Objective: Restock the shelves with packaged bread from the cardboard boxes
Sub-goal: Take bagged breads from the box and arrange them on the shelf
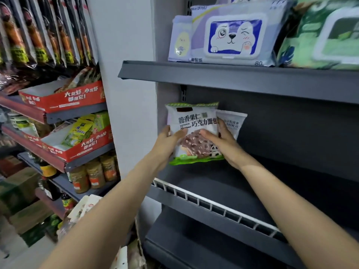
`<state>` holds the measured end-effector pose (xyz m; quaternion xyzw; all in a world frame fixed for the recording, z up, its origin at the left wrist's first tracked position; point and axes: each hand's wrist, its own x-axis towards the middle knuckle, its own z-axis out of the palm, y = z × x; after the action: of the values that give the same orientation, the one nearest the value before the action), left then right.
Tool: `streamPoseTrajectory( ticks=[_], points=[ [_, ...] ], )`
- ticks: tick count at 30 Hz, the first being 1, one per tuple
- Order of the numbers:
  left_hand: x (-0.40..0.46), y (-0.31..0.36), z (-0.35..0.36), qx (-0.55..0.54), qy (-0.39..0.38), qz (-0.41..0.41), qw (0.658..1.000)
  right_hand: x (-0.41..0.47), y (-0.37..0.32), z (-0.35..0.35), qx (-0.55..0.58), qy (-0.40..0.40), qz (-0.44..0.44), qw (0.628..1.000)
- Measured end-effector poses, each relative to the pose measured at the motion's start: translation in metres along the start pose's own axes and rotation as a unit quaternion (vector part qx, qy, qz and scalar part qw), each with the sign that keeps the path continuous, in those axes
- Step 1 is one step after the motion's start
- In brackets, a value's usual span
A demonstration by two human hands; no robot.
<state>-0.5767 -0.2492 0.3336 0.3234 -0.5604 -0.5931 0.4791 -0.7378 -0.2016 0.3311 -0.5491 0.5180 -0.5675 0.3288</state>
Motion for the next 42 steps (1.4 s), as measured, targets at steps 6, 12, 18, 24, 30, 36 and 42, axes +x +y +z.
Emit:
streamPoseTrajectory(
  ticks=[6,12,18,24,30,36,42],
  points=[
    [0.023,-0.019,0.084,0.349,-0.021,0.078,0.933,-0.025,0.002,-0.073,-0.069,0.298,-0.042,0.951],
    [0.051,-0.065,0.116,0.577,-0.14,0.092,0.799,-0.033,0.022,-0.123,-0.177,0.368,0.027,0.913],
    [0.059,-0.083,0.123,0.582,-0.154,0.043,0.797,-0.029,0.044,-0.124,-0.249,0.285,0.109,0.919],
    [0.06,-0.08,0.127,0.577,-0.131,0.04,0.805,-0.025,0.043,-0.134,-0.272,0.204,0.138,0.93],
    [0.056,-0.076,0.131,0.571,-0.125,0.049,0.81,-0.017,0.032,-0.151,-0.265,0.178,0.221,0.922],
    [0.051,-0.064,0.134,0.552,-0.134,0.067,0.82,-0.031,0.037,-0.136,-0.433,0.314,0.064,0.843],
    [0.031,-0.037,0.127,0.538,-0.075,0.109,0.832,-0.042,0.02,-0.118,-0.606,0.219,-0.002,0.765]
  ],
)
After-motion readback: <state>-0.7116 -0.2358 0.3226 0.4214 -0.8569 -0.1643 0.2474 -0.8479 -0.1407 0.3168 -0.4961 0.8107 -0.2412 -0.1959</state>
